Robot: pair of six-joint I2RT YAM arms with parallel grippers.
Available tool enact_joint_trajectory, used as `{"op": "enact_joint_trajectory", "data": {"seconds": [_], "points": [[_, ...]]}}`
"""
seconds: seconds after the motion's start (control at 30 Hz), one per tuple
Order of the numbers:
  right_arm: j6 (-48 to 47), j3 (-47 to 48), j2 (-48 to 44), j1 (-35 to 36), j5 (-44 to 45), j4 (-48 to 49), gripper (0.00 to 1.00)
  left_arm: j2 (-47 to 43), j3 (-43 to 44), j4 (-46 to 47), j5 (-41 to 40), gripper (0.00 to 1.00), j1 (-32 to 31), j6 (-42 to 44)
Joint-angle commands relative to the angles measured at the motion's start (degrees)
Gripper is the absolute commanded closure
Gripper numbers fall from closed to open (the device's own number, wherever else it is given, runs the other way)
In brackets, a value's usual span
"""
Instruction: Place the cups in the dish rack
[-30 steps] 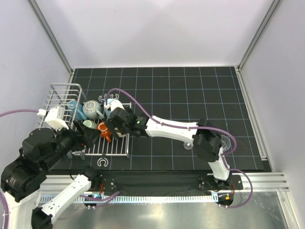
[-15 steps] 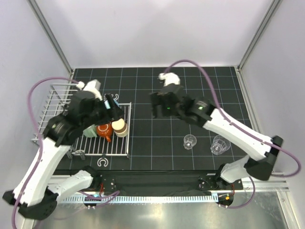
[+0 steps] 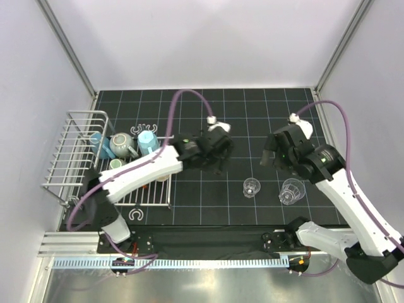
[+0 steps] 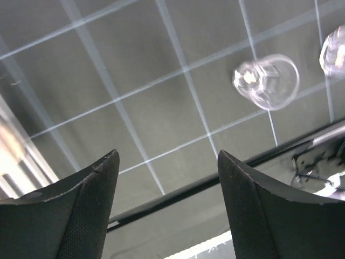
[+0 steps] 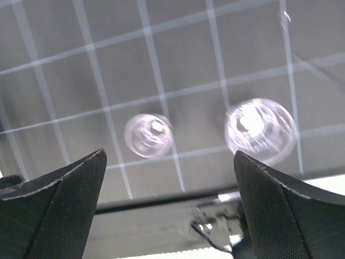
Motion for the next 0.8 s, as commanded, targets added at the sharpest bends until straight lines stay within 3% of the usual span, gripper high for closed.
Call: {"op": "enact_joint_trajectory", "data": {"seconds": [0.0,0.13,0.23,0.3,0.4,0.6,0.77], "points": [[4.4,-2.8,-3.4,-4.0,-0.5,-6.6,0.02,7.5,6.4,1.3,-0.4,0.29,-3.7,3.2],[3.1,-4.8,-6.6,-10.1,-1.7,-9.0,0.03,13.6,10.0,3.2,3.9,0.3,-4.9,3.5],[0.2,-8.2,-9.0,-12.1,-7.5,-5.3,0.05,15.7,13.3,2.1,4.5,0.3,-5.3,3.5],[-1.1,-11.4,-9.5,-12.2,-16.2,-2.1,0.06,14.8,13.3,1.0,3.3,0.3,-5.1,3.5],[-4.2,-14.1,-9.5,-12.2,-25.3,3.5,0.13,9.6,9.8,2.2,2.1,0.3,-4.8,4.7],[-7.4,-15.3,-4.0,-11.0,-28.0,9.1,0.27,-5.7,-0.6,5.6,-1.0,0.28,-1.8,3.8],[-6.9,-15.5,4.1,-7.8,-29.0,14.7,0.3,-17.3,-4.9,5.0,-5.6,0.26,2.4,0.7]]}}
